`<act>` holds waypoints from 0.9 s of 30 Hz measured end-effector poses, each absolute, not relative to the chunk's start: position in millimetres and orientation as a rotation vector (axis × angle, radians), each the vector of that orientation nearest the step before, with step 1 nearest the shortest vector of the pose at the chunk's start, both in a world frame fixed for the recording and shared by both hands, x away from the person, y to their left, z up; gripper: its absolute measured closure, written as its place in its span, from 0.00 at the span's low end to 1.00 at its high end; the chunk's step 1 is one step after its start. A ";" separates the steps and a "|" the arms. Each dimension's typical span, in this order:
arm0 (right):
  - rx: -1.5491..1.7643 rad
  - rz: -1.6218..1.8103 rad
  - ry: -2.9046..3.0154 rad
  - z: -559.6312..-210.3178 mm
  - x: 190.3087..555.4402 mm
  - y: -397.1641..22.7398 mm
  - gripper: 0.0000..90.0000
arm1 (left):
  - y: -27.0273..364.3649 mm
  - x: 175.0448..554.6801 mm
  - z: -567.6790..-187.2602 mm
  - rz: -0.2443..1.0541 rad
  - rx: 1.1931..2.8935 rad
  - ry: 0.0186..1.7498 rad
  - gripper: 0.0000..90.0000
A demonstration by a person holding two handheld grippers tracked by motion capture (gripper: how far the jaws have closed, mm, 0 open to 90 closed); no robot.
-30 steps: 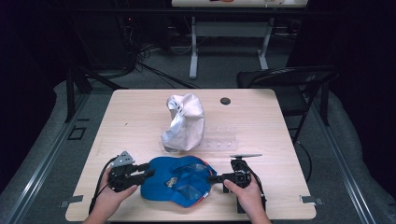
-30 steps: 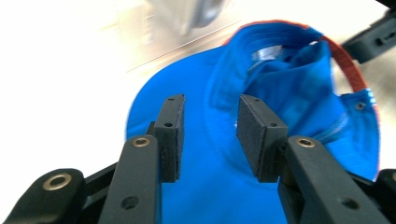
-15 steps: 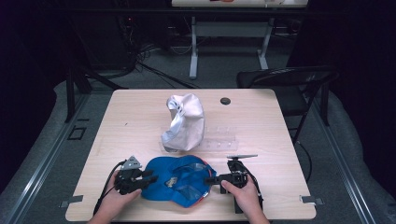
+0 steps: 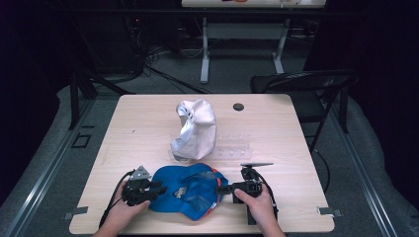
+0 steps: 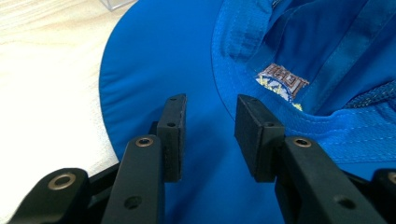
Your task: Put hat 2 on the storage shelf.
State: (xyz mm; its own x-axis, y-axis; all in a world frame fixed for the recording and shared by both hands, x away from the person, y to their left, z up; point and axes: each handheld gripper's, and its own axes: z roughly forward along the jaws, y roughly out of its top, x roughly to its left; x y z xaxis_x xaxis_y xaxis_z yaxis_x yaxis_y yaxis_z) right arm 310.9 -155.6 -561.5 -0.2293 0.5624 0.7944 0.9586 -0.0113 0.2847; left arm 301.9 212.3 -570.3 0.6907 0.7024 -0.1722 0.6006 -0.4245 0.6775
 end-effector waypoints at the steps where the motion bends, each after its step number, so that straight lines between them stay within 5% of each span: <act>1: -1.597 -1.140 -1.817 -560.9 311.0 -154.4 0.83 | 212.3 302.1 -570.5 0.175 2.161 0.991 0.71; 27: -1.623 -1.078 -1.849 -507.5 315.1 -176.1 0.87 | 212.0 294.0 -554.7 0.196 2.101 0.947 0.68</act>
State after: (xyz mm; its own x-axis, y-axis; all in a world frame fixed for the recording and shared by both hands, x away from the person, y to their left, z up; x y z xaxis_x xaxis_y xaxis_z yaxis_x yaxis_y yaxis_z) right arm 315.1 -176.1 -507.5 -0.2051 0.6126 0.7633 0.9660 0.0012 0.2586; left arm 294.0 212.0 -554.7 0.7069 0.6859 -0.1724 0.5608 -0.3950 0.7276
